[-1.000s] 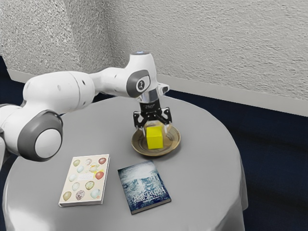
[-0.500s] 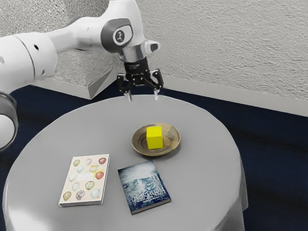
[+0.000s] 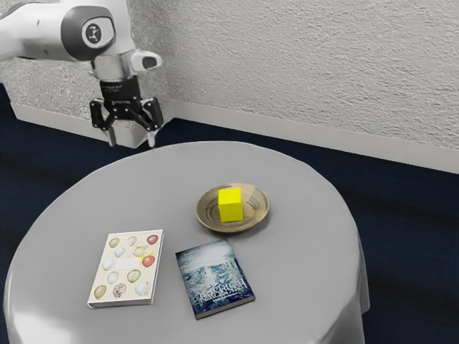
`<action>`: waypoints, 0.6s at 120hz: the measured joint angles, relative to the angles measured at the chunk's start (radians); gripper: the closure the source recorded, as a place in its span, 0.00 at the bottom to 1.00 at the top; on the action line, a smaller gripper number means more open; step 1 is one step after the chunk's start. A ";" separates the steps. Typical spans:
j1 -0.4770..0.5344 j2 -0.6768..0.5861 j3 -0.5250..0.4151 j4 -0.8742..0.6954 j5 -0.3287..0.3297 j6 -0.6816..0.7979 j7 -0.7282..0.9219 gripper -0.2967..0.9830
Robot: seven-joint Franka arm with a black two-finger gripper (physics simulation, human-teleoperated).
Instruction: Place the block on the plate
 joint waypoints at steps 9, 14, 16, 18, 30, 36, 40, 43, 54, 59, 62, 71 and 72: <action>-0.012 -0.015 0.054 -0.001 0.002 -0.009 0.047 0.23; 0.005 -0.018 0.056 0.000 0.002 -0.015 0.071 0.23; 0.015 -0.019 0.052 0.001 0.001 -0.018 0.080 0.23; 0.025 -0.021 0.047 0.004 0.001 -0.023 0.088 0.23; 0.075 -0.031 0.008 0.020 -0.002 -0.050 0.125 0.23; 0.088 -0.033 -0.007 0.022 -0.003 -0.056 0.141 0.23; 0.093 -0.033 -0.016 0.023 -0.004 -0.060 0.150 0.23; 0.093 -0.034 -0.020 0.023 -0.004 -0.062 0.157 0.23; 0.078 -0.034 -0.025 0.023 -0.001 -0.069 0.177 0.23; 0.066 -0.034 -0.026 0.023 0.000 -0.072 0.186 0.23; 0.059 -0.034 -0.026 0.023 0.000 -0.074 0.191 0.23; 0.032 -0.034 -0.026 0.024 0.002 -0.077 0.204 0.23; 0.029 -0.034 -0.026 0.024 0.002 -0.077 0.205 0.23</action>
